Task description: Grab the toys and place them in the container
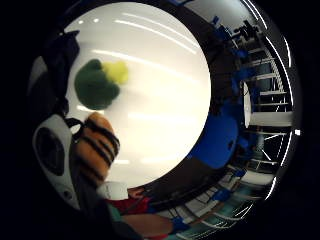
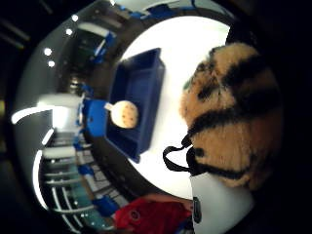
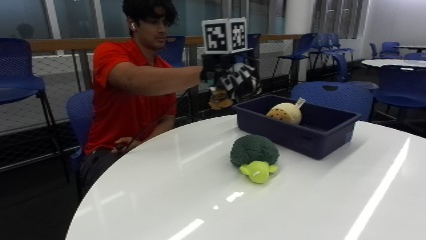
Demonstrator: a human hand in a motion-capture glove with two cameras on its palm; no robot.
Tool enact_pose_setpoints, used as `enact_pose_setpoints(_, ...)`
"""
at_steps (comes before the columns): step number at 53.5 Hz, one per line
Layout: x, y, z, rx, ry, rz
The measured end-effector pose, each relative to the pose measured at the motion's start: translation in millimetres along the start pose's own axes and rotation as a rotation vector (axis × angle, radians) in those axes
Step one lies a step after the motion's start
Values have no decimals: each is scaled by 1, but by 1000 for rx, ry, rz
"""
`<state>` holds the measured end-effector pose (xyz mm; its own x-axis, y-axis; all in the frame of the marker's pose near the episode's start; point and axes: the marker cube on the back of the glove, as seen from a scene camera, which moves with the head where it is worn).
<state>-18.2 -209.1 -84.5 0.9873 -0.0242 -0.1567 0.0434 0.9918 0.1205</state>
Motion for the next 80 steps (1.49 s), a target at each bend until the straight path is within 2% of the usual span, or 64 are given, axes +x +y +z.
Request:
enact_pose_setpoints(9,-100,-29,-16,30,7,-172)
enact_pose_setpoints(13,-145,-37,-22,41,10,-387)
enact_pose_setpoints(14,-155,-41,-24,46,19,-399)
enact_pose_setpoints(19,-196,-63,-29,78,68,-246)
enact_pose_setpoints(24,-223,-66,-32,92,43,-319)
enact_pose_setpoints(34,-240,-69,-20,12,68,-268)
enact_pose_setpoints(39,-231,-62,-10,-97,60,-375)
enact_pose_setpoints(43,-221,-63,-6,-138,62,-260)
enact_pose_setpoints(46,-211,-58,-4,-133,68,-266)
enact_pose_setpoints(54,-159,-54,1,-85,111,-154)
enact_pose_setpoints(69,-61,-36,34,-69,93,-104)
enact_pose_setpoints(80,-16,-34,74,-140,72,-43)
